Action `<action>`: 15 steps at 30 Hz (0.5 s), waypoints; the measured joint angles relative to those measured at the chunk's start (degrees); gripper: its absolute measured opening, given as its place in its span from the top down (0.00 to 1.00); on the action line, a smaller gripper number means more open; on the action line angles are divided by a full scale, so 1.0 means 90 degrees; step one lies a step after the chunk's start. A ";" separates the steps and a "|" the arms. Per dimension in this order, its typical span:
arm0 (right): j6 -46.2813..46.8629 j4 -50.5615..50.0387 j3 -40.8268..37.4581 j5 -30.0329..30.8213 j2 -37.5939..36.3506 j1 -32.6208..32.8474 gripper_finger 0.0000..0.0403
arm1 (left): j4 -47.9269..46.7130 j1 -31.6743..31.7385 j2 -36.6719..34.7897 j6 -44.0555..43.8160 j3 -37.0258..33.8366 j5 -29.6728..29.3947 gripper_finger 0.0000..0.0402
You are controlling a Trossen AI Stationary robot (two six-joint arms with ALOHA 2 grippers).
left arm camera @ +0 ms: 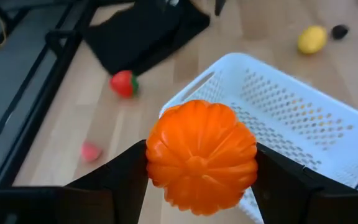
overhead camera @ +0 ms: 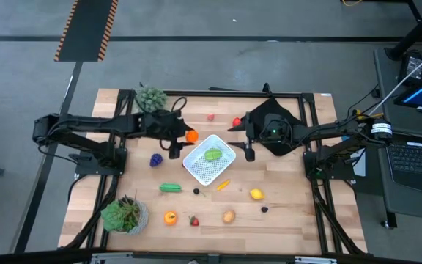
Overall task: Pick and placing Produce into tupperware
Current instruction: Put the pumpkin into the white bin
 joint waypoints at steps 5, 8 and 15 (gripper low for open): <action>-0.0043 -0.0140 0.0000 -0.0639 -0.0238 -0.0009 0.38 | 0.0777 -0.0297 -0.0269 -0.0153 -0.0486 0.0029 0.42; -0.0189 -0.0499 0.0002 -0.0680 -0.0669 -0.0004 0.38 | 0.1260 -0.0442 -0.0437 -0.0165 -0.0716 0.0013 0.42; -0.0189 -0.0705 -0.0554 -0.0671 -0.1734 -0.0009 0.38 | 0.2609 -0.0779 -0.0592 -0.0165 -0.1365 0.0019 0.42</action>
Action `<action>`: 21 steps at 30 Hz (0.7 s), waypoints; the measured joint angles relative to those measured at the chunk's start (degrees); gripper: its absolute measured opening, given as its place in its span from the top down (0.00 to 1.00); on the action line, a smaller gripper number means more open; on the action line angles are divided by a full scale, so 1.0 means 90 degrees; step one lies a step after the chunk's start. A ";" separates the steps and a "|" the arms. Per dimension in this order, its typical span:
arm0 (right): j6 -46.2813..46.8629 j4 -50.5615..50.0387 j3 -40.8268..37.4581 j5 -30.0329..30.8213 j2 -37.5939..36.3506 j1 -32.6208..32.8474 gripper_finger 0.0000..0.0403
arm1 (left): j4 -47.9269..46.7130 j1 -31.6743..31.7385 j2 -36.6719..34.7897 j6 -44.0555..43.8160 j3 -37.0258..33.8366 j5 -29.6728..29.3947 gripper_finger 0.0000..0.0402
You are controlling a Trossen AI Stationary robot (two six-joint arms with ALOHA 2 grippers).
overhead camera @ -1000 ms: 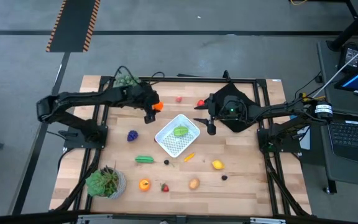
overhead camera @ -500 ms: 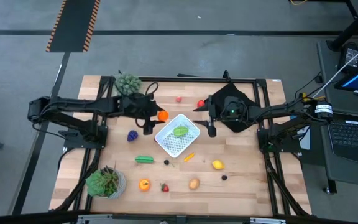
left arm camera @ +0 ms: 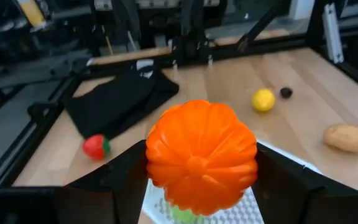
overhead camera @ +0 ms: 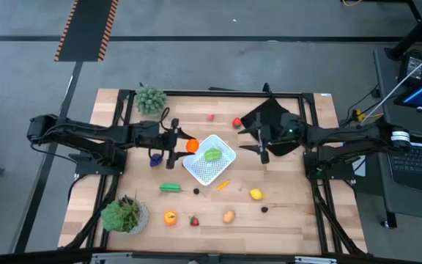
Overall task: Pick and placing Produce into tupperware
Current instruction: Put the pumpkin into the white bin
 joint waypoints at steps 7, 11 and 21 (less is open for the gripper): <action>0.0352 0.0826 -0.0842 0.0003 -0.0533 0.0079 0.38 | 0.0466 -0.0183 0.0019 -0.0008 -0.0134 -0.0003 0.42; 0.0349 0.0923 -0.0872 0.0003 -0.0549 0.0084 0.38 | 0.0659 -0.0281 0.0103 -0.0169 -0.0126 -0.0018 0.42; 0.0348 0.0922 -0.0872 0.0006 -0.0544 0.0084 0.38 | 0.0226 -0.0422 0.1112 -0.0374 0.0547 -0.0358 0.42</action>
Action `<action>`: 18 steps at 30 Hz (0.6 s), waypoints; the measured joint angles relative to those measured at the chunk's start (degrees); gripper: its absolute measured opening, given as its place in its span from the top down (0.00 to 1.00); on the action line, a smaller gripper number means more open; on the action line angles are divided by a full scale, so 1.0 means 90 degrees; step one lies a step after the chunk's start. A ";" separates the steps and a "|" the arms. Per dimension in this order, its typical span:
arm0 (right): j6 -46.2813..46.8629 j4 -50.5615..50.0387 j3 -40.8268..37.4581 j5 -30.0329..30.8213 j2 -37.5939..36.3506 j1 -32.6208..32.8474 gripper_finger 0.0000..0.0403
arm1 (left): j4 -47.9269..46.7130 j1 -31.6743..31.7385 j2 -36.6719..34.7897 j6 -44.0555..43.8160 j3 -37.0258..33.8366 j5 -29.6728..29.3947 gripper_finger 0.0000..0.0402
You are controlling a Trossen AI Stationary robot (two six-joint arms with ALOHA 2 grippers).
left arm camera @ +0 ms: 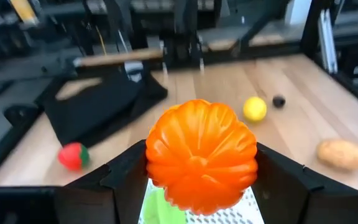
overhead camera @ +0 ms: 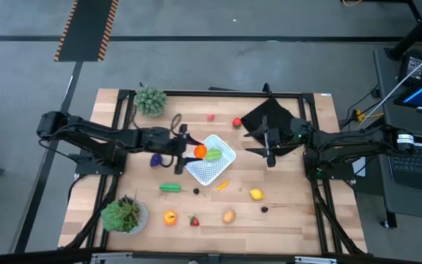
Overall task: Pick and placing Produce into tupperware
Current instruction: Put the pumpkin into the white bin
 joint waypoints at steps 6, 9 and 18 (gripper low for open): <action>0.0017 -0.0037 0.0000 0.0000 0.0002 0.0000 0.38 | -0.1425 0.0000 0.0636 0.0000 0.1029 -0.0002 0.42; 0.0026 -0.0147 0.0000 0.0002 0.0004 0.0000 0.38 | -0.2214 0.0000 0.0803 0.0000 0.1552 -0.0002 0.42; 0.0032 -0.0331 0.0000 0.0002 0.0007 0.0000 0.38 | -0.4332 0.0030 0.1603 0.0028 0.3001 -0.0022 0.42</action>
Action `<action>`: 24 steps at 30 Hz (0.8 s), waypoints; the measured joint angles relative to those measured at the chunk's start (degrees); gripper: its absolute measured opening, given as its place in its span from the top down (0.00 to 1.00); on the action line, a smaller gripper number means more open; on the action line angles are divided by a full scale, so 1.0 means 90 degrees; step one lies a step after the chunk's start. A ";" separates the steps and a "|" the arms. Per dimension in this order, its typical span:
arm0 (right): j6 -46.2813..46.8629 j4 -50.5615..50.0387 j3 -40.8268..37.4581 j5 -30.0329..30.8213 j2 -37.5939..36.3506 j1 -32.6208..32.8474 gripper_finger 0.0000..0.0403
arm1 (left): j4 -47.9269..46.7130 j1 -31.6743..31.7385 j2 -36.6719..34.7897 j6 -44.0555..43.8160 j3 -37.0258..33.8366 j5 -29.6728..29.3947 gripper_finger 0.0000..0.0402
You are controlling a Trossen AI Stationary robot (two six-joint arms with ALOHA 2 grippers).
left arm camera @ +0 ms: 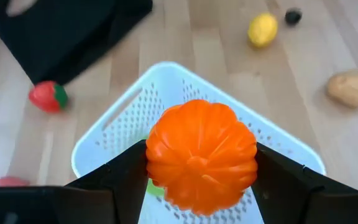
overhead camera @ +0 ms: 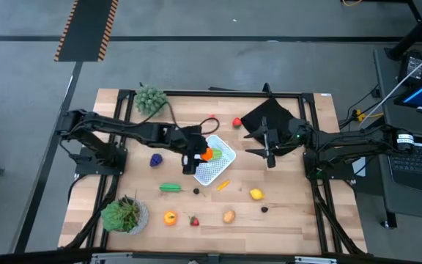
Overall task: Pick and placing Produce into tupperware
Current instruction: Put the pumpkin into the white bin
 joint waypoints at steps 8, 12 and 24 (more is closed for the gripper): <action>0.0000 -0.0088 0.0000 0.0000 0.0000 0.0000 0.38 | -0.0949 0.0096 0.0311 0.0018 0.0718 -0.0012 0.42; -0.0005 -0.0117 0.0000 0.0000 0.0000 0.0000 0.38 | -0.0965 0.0111 0.0311 -0.0016 0.0745 -0.0010 0.42; -0.0024 -0.0149 0.0000 0.0000 -0.0002 0.0000 0.38 | -0.0868 0.0111 0.0971 -0.0181 0.0592 -0.0056 0.42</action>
